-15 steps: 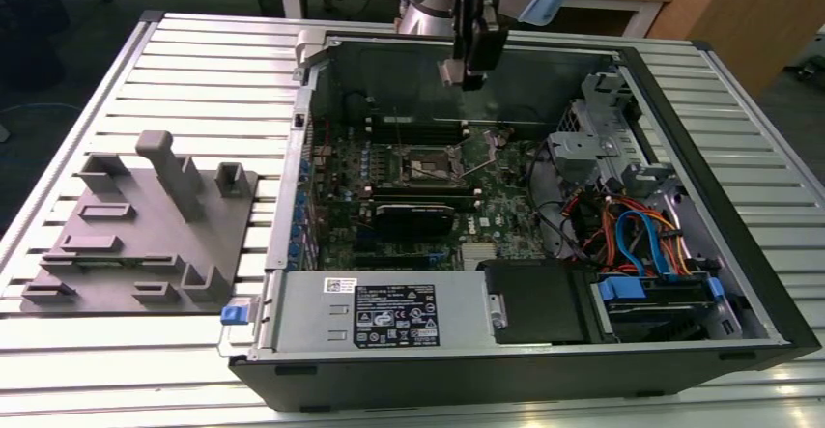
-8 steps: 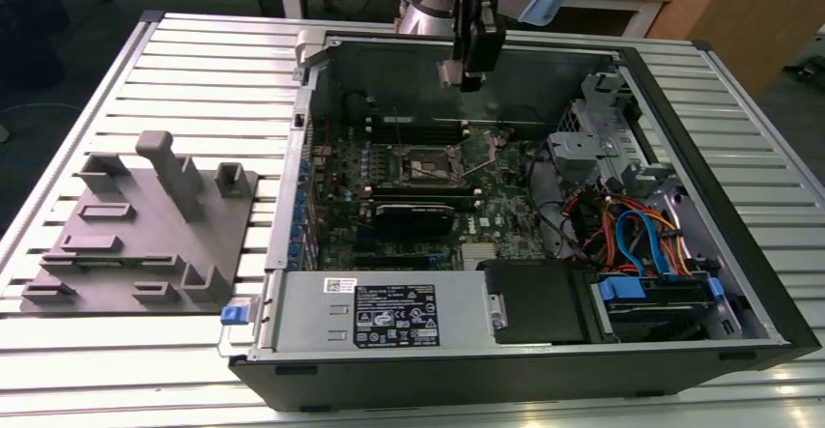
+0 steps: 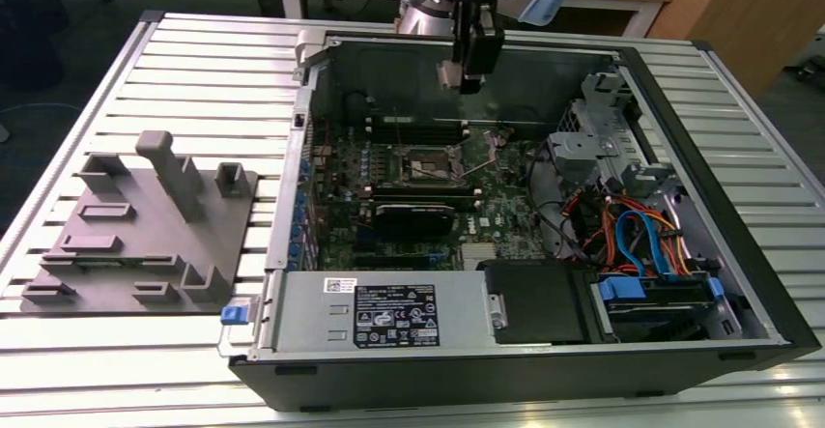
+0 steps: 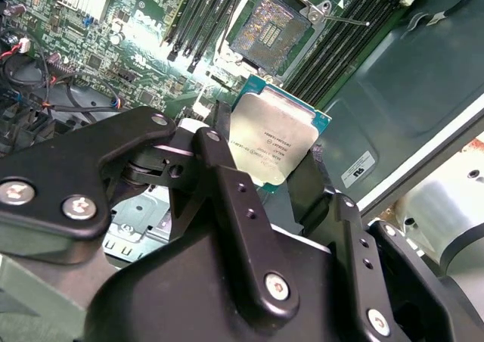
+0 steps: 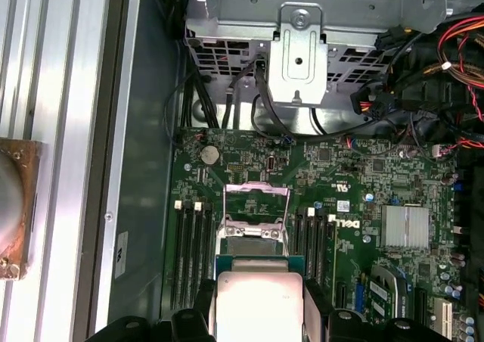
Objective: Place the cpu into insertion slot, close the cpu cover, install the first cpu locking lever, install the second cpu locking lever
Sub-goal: 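Place the cpu into insertion slot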
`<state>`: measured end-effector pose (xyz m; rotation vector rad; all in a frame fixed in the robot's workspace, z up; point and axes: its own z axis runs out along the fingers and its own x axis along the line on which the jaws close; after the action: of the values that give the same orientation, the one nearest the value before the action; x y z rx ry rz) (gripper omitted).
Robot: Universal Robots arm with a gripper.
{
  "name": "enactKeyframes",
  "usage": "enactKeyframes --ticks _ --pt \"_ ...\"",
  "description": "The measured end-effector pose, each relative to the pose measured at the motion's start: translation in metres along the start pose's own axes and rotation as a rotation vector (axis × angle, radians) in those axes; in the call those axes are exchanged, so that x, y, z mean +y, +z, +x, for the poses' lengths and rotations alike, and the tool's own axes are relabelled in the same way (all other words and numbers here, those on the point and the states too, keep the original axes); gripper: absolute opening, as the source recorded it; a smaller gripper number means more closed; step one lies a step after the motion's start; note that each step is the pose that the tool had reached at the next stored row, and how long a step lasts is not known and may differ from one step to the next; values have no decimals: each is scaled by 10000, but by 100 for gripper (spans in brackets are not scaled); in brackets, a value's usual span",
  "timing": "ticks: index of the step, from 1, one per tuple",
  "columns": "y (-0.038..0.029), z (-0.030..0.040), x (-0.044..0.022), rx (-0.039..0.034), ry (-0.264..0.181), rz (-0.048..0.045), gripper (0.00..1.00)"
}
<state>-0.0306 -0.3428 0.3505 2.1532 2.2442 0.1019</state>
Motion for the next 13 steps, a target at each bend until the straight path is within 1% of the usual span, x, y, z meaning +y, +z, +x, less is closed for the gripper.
enactKeyframes --ticks 13 --pt "28 -1 -2 0 0 21 54"
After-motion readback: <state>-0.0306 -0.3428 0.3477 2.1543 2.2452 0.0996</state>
